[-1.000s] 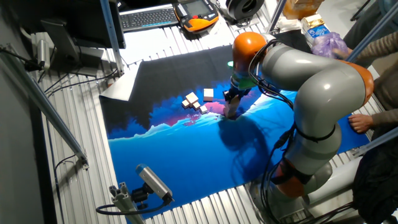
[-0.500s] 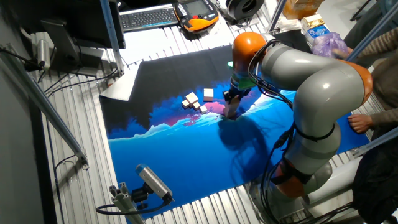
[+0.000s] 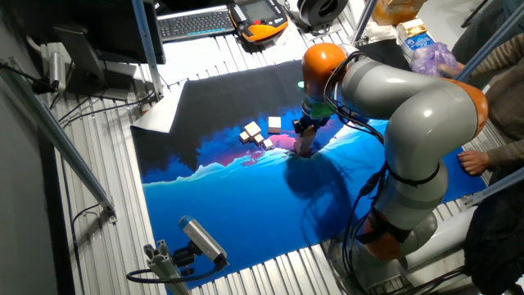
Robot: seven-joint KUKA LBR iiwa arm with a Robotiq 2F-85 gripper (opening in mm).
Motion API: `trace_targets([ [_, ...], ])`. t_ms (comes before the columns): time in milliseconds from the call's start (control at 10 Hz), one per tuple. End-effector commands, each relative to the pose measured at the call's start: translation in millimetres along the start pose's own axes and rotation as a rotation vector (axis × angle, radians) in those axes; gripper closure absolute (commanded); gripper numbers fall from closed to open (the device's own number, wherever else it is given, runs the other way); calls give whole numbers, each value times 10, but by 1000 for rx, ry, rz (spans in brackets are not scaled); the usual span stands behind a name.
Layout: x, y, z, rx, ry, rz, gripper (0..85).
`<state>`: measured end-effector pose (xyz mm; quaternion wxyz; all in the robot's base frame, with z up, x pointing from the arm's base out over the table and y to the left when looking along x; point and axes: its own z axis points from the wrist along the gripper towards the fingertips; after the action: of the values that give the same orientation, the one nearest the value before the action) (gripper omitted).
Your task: Stack the blocks in a vertical line of five
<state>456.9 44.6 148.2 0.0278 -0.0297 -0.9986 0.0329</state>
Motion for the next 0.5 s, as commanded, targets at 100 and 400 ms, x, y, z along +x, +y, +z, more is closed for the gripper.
trace_targets([
  [100, 0, -4, 0, 4, 3, 8, 170],
  [400, -3, -18, -11, 5, 5, 16, 170],
])
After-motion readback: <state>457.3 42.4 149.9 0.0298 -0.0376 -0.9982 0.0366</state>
